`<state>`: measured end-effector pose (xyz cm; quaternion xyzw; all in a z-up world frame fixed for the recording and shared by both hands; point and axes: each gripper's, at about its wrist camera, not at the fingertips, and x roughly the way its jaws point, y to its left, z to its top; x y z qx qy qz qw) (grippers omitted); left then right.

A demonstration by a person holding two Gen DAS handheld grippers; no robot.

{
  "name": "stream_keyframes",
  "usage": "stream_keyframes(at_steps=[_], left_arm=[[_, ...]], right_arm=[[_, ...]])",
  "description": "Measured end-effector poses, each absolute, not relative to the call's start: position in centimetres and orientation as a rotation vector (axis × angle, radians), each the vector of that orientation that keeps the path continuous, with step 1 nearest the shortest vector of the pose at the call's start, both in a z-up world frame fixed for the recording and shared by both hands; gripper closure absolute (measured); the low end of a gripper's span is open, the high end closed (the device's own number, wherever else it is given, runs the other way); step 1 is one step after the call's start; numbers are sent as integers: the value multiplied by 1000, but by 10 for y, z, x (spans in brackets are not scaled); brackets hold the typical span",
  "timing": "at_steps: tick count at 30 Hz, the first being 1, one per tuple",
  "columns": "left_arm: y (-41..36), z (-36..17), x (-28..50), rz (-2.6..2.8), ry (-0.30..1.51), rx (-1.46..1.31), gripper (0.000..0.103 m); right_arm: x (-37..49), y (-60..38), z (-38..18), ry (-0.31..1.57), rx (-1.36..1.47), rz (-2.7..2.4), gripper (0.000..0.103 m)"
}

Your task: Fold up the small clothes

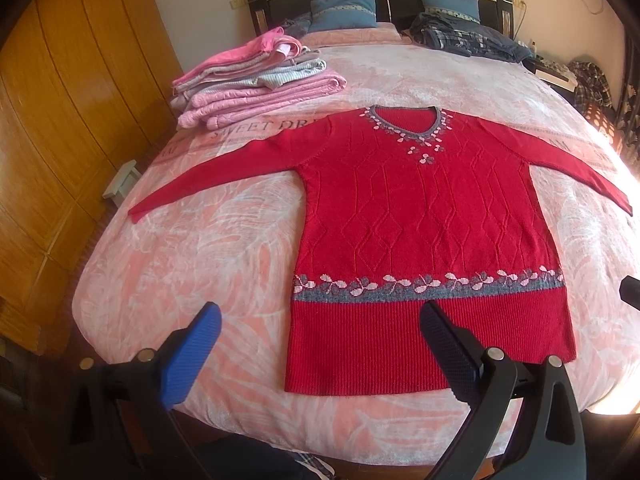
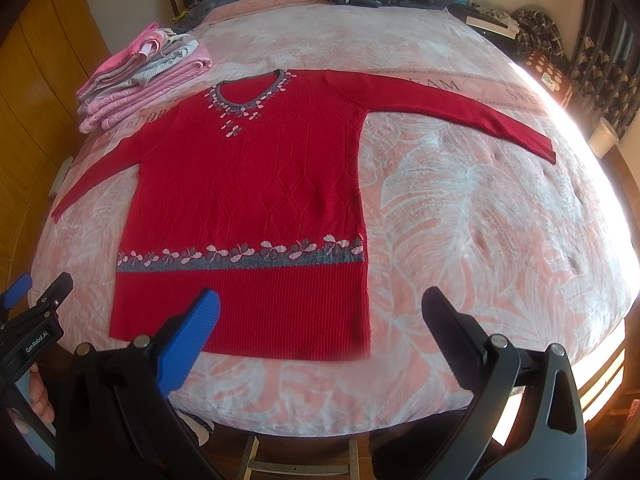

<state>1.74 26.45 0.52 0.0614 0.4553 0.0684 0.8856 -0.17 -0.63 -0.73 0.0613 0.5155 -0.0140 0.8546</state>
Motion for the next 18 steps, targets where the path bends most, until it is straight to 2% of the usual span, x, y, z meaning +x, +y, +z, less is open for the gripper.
stream_keyframes(at_steps=[18], left_arm=[[266, 3, 16, 143, 955, 129, 4]], right_arm=[[-1, -8, -10, 1092, 134, -31, 3]])
